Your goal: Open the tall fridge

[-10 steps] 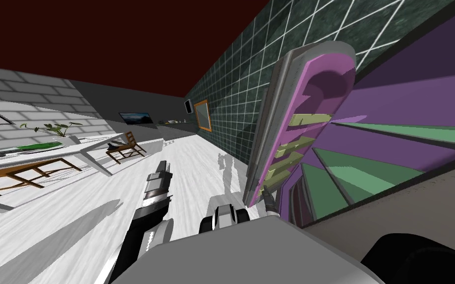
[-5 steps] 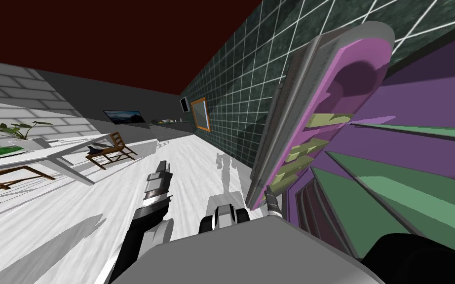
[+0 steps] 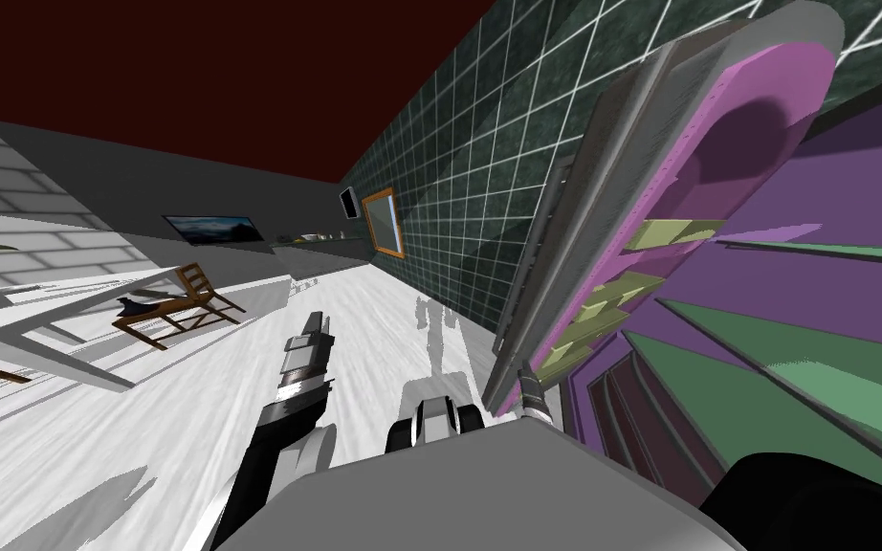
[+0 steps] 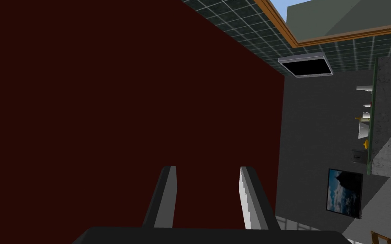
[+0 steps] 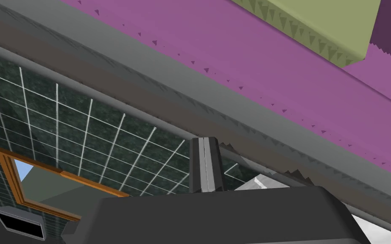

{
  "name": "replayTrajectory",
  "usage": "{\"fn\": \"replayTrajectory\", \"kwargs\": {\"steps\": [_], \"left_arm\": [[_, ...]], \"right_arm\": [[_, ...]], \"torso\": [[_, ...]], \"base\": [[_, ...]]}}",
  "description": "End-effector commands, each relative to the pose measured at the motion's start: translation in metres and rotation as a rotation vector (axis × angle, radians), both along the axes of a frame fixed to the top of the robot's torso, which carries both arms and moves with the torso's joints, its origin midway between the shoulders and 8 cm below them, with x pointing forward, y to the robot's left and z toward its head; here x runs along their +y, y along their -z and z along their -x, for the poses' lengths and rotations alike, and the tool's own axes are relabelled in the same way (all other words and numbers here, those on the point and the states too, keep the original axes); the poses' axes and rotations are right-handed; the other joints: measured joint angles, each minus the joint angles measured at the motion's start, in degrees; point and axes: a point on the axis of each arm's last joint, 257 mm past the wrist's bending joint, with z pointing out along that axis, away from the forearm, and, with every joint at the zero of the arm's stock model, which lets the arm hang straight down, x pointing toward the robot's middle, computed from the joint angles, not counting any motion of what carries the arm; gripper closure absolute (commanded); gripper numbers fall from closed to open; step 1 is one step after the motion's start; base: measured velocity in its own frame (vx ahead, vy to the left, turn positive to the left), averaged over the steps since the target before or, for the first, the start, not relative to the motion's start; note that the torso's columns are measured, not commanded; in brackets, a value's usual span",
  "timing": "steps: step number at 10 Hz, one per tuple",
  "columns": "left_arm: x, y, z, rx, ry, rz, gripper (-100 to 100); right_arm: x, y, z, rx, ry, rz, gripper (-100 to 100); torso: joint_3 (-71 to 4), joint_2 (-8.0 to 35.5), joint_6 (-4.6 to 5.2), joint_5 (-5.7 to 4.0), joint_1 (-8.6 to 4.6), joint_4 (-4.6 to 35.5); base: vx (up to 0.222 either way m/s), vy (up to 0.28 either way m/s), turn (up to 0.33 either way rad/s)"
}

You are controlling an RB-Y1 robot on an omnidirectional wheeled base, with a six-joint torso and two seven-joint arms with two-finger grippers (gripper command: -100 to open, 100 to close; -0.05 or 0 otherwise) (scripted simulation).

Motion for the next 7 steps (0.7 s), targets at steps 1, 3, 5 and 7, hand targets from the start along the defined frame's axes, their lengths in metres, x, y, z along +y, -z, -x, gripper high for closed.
{"fn": "replayTrajectory", "kwargs": {"steps": [1, 3, 5, 7], "left_arm": [[0.0, 0.0, 0.0, 0.0, 0.0, 0.0, 0], [0.0, 0.0, 0.0, 0.0, 0.0, 0.0, 0], [0.0, 0.0, 0.0, 0.0, 0.0, 0.0, 0], [0.0, 0.0, 0.0, 0.0, 0.0, 0.0, 0]], "right_arm": [[-0.006, -0.002, 0.001, 0.007, -0.02, 0.025, -100], [-0.014, -0.005, 0.002, 0.011, -0.044, 0.05, -100], [-0.022, -0.009, 0.005, 0.009, -0.057, 0.058, -100], [-0.036, -0.013, 0.015, -0.012, -0.054, 0.035, -100]], "torso": [[0.2, 0.4, -0.02, -0.04, -0.22, 0.1], [0.3, 0.4, 0.0, -0.07, -0.24, 0.1], [0.0, 0.0, -0.01, -0.01, -0.04, 0.0], [-0.1, -0.2, 0.0, 0.02, 0.07, 0.0]], "base": [[0.039, 0.021, -0.007], [0.038, 0.007, -0.027], [0.053, 0.002, -0.03], [0.14, 0.047, -0.078]]}}
